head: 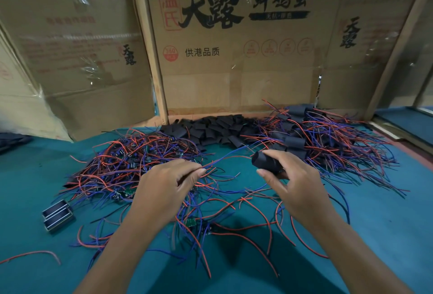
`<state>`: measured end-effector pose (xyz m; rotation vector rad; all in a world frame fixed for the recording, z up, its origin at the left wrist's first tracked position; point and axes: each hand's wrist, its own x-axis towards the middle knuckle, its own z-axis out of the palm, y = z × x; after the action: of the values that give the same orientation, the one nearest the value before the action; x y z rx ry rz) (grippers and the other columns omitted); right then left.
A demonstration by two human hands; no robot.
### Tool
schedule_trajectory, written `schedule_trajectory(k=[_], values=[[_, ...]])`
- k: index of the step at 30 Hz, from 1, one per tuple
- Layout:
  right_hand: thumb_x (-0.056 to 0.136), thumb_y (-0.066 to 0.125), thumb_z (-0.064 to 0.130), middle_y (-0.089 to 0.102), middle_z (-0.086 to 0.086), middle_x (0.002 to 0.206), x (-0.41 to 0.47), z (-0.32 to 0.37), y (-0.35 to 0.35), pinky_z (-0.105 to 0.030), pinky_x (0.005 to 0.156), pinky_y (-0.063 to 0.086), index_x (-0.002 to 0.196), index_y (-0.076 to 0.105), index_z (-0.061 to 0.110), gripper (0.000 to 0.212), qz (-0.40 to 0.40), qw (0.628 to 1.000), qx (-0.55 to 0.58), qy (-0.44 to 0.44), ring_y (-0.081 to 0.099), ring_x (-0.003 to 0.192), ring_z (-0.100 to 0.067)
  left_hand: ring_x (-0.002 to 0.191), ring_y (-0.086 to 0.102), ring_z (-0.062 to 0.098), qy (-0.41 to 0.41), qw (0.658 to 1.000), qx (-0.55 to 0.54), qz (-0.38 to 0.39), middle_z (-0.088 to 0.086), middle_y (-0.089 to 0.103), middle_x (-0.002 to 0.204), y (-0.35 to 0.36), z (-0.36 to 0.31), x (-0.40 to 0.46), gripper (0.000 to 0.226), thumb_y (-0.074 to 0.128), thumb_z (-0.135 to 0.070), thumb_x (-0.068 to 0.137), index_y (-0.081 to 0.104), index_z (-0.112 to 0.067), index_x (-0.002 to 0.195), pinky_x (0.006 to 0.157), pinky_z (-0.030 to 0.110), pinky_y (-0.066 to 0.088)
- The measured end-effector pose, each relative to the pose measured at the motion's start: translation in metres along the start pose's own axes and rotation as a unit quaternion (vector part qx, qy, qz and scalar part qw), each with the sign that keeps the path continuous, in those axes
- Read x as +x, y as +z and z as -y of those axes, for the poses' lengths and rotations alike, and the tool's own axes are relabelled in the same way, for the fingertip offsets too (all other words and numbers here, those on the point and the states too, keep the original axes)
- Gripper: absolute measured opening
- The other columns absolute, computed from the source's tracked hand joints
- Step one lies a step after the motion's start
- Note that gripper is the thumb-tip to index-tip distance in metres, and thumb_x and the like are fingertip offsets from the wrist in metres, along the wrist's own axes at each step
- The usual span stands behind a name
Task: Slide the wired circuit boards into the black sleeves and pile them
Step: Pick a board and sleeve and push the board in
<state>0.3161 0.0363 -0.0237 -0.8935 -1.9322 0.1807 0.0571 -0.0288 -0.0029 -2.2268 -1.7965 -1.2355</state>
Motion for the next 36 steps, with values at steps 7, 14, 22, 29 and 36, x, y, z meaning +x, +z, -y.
schedule_trajectory(k=[7,14,22,29,36], values=[[0.088,0.067,0.038,0.068,0.004,0.1,-0.005,0.003,0.007,-0.033,0.078,0.054,0.116,0.065,0.013,0.037,-0.034,0.999,-0.017,-0.01,0.063,0.088,-0.01,0.084,0.067,0.013,0.004,1.0,0.008,0.005,-0.016,0.071,0.091,0.0,-0.003,0.0,0.032,0.054,-0.047,0.096,0.076,-0.025,0.1,0.07,0.043,0.055],[0.09,0.065,0.035,0.068,0.0,0.102,-0.005,0.006,0.006,-0.032,0.077,0.055,0.119,0.064,0.01,0.038,-0.058,0.998,-0.026,-0.018,0.063,0.089,-0.012,0.08,0.064,0.008,0.033,0.999,0.035,0.019,-0.018,0.07,0.088,0.0,-0.005,-0.002,0.038,0.048,-0.054,0.094,0.076,-0.028,0.098,0.065,0.039,0.055],[0.086,0.068,0.021,0.066,-0.008,0.111,0.0,0.006,0.005,-0.023,0.093,0.042,0.12,0.066,0.004,0.038,0.001,0.993,-0.09,-0.074,0.062,0.103,-0.022,0.077,0.066,0.016,0.063,0.993,0.077,0.06,-0.012,0.066,0.082,-0.003,-0.007,0.001,0.048,0.036,-0.057,0.094,0.075,-0.029,0.098,0.063,0.042,0.054],[0.08,0.069,0.04,0.07,-0.001,0.092,-0.007,0.027,0.014,-0.033,0.074,0.044,0.109,0.071,0.01,0.042,0.13,0.96,-0.182,-0.169,0.066,0.08,-0.026,0.069,0.046,0.002,0.062,0.982,-0.006,0.179,-0.017,0.048,0.076,0.005,-0.013,-0.004,0.034,0.066,-0.021,0.091,0.052,-0.032,0.121,0.065,0.018,0.037],[0.092,0.064,0.028,0.062,0.0,0.108,-0.017,0.035,0.026,-0.016,0.079,0.034,0.122,0.059,0.014,0.034,0.178,0.983,-0.002,-0.046,0.052,0.095,-0.012,0.075,0.052,0.007,0.022,0.972,-0.094,0.215,-0.014,0.054,0.097,0.009,-0.011,-0.007,0.04,0.058,-0.015,0.087,0.041,-0.038,0.114,0.068,0.02,0.041]])
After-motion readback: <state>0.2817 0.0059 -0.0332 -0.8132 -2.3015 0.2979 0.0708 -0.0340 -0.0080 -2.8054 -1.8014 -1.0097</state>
